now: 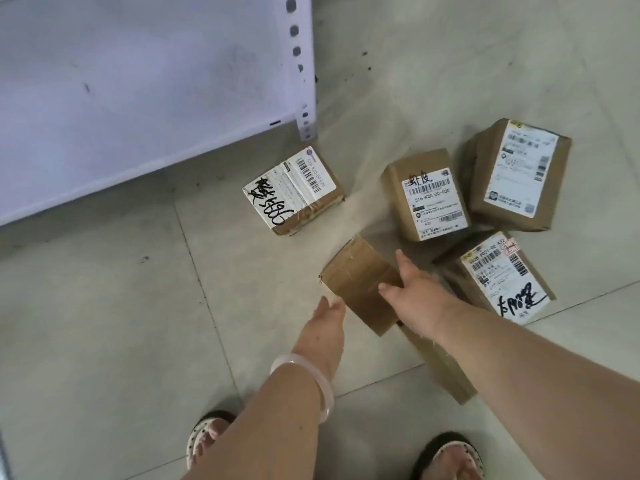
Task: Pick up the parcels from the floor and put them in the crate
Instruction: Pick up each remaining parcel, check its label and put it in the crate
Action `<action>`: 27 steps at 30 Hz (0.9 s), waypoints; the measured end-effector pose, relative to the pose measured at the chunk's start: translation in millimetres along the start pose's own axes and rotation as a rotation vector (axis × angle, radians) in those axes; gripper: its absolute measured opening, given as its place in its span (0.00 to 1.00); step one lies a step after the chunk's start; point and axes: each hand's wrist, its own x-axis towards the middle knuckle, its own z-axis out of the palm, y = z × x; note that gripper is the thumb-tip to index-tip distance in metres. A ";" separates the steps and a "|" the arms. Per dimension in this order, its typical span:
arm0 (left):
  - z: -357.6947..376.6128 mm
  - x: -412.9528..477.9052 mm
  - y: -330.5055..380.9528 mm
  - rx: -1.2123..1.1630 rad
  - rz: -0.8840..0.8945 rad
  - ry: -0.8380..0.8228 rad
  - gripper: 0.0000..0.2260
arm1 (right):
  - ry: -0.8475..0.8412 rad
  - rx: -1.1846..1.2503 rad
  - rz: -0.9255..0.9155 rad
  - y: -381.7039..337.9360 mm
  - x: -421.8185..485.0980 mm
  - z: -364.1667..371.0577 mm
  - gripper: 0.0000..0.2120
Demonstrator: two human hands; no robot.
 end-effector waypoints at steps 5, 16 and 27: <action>-2.0 -5.3 -2.9 -0.257 -0.017 -0.072 0.17 | 0.001 0.101 0.009 -4.0 -14.2 10.2 0.25; -22.1 -153.5 89.7 -0.349 0.333 -0.099 0.22 | 0.177 0.862 -0.069 -53.8 -147.4 -78.6 0.20; -22.1 -460.9 170.5 -0.069 0.669 -0.411 0.25 | 0.342 0.952 -0.391 -139.5 -436.7 -199.6 0.22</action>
